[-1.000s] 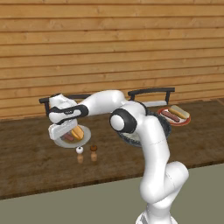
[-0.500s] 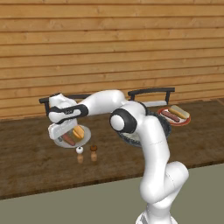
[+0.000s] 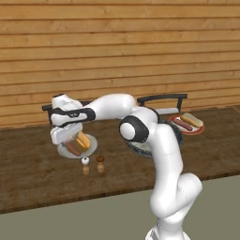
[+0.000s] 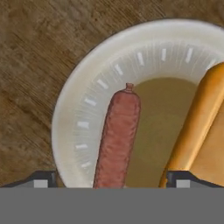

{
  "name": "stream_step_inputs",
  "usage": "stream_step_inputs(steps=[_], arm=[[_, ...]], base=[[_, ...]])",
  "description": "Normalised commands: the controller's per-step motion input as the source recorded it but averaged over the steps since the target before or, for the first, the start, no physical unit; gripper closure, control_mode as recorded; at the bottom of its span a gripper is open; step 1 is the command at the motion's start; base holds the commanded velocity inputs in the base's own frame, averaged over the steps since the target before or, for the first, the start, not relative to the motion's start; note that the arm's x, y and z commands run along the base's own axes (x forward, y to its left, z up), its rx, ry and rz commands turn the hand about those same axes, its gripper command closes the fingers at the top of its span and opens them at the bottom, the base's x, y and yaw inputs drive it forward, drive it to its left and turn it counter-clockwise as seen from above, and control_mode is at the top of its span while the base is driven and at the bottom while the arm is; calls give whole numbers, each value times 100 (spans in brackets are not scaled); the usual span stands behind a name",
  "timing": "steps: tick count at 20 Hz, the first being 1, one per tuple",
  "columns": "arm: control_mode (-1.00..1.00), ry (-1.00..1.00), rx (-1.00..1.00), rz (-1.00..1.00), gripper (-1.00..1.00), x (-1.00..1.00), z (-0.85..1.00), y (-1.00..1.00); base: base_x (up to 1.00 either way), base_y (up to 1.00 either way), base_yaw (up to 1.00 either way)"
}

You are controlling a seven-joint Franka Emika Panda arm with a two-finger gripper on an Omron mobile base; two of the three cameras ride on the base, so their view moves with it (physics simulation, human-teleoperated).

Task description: Place one bun and one sausage from the bowl on each plate.

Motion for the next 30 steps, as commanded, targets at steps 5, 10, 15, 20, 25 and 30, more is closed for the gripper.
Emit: stream_step_inputs(steps=[5,10,15,20,25,30], arm=[[-100,-1,0,0,-100,-59,39,-37],[-100,-10,5,4,-100,-100,1,-91],[-100,-4,3,8,-100,-69,37,-89],[-100,0,0,8,-100,-32,73,-95],[-100,1,-1,8,-100,-41,47,-100],[-100,9,-10,13,-100,-46,50,-99]], base=[[0,0,0],[0,0,0],[0,0,0],[0,0,0],[0,0,0],[0,0,0]])
